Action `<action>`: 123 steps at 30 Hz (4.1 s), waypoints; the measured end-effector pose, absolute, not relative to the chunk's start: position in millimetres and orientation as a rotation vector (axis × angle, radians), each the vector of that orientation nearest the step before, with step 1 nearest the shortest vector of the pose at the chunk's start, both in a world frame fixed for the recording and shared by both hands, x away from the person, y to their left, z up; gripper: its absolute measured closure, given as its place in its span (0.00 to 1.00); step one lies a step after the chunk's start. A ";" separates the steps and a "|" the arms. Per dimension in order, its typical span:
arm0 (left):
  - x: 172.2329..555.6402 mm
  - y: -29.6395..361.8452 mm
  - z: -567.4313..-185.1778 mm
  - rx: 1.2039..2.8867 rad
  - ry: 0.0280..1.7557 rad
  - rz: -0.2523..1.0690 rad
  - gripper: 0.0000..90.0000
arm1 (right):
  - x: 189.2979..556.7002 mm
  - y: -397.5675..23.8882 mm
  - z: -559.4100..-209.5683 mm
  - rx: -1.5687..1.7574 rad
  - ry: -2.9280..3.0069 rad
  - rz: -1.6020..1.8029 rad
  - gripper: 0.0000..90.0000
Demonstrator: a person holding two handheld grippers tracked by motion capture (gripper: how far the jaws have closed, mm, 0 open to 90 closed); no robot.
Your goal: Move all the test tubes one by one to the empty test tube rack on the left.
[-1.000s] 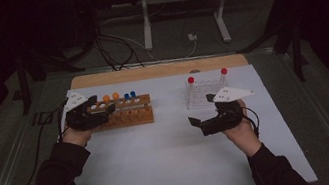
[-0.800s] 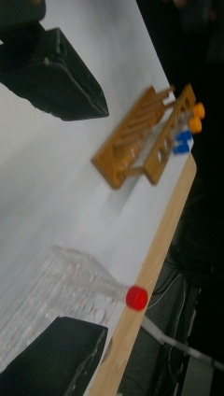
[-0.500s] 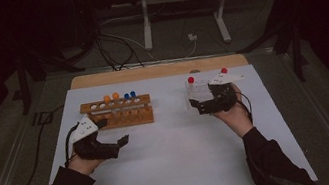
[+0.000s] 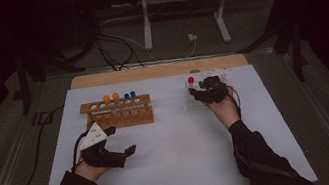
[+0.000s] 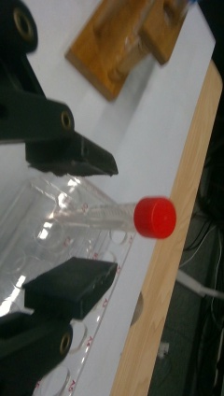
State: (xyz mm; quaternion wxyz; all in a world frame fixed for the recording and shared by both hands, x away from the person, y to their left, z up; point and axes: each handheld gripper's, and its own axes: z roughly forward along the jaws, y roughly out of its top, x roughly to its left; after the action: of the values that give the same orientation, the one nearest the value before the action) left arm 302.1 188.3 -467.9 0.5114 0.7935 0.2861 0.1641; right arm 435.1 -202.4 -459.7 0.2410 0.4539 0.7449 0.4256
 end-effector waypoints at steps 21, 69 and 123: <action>302.5 188.8 -469.7 1.913 0.690 0.388 0.02 | 455.1 -189.8 -471.4 1.289 2.038 1.124 0.82; 307.6 153.2 -435.3 1.947 0.565 0.314 0.03 | 338.5 -162.3 -436.8 0.892 2.228 1.178 0.84; 326.3 69.5 -418.1 2.038 0.356 0.333 0.80 | 303.6 -140.9 -447.7 0.796 2.336 1.303 0.71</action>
State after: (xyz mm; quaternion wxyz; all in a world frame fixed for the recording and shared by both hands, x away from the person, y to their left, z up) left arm 326.3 69.5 -418.1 0.4994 0.8426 0.1473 0.1376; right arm 303.6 -140.9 -447.7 0.1746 0.2808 0.8243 0.4596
